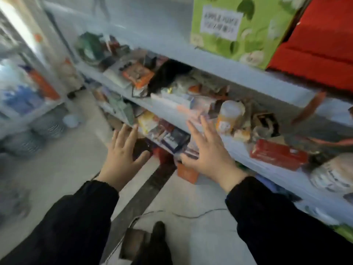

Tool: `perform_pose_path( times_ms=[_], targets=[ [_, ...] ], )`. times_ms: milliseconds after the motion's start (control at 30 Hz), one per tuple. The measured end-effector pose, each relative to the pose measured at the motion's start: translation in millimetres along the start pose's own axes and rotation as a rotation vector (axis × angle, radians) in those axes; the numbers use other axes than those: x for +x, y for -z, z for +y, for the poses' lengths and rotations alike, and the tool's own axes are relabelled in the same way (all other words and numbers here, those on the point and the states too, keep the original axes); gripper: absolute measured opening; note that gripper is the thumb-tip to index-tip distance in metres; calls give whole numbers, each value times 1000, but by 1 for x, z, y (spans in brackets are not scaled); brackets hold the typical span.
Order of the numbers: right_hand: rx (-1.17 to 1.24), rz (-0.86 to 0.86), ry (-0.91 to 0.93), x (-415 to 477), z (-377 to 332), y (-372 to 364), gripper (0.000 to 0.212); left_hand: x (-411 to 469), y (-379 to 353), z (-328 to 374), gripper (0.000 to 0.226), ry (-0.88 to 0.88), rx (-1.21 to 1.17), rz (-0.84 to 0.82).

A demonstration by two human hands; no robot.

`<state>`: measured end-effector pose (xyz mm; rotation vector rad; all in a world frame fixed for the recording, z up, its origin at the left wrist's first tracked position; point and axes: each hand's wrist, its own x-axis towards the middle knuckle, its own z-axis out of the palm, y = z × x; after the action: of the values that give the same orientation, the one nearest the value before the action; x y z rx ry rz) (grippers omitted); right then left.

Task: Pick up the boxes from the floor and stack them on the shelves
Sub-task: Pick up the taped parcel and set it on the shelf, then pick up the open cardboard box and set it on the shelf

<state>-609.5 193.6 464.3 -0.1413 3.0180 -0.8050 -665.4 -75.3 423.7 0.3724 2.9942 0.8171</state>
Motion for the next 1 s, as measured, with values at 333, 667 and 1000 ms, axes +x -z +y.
perform_pose_path(
  times_ms=[333, 667, 1000],
  targets=[
    [-19, -443, -167, -43, 12, -182, 95, -163, -52, -151, 81, 590, -30, -175],
    [99, -792, -300, -83, 20, -340, 91, -261, -148, -218, 79, 914, -308, -374],
    [-3, -995, -437, -123, 56, -522, 88, -326, -294, -344, 73, 1108, -394, -529]
  ],
)
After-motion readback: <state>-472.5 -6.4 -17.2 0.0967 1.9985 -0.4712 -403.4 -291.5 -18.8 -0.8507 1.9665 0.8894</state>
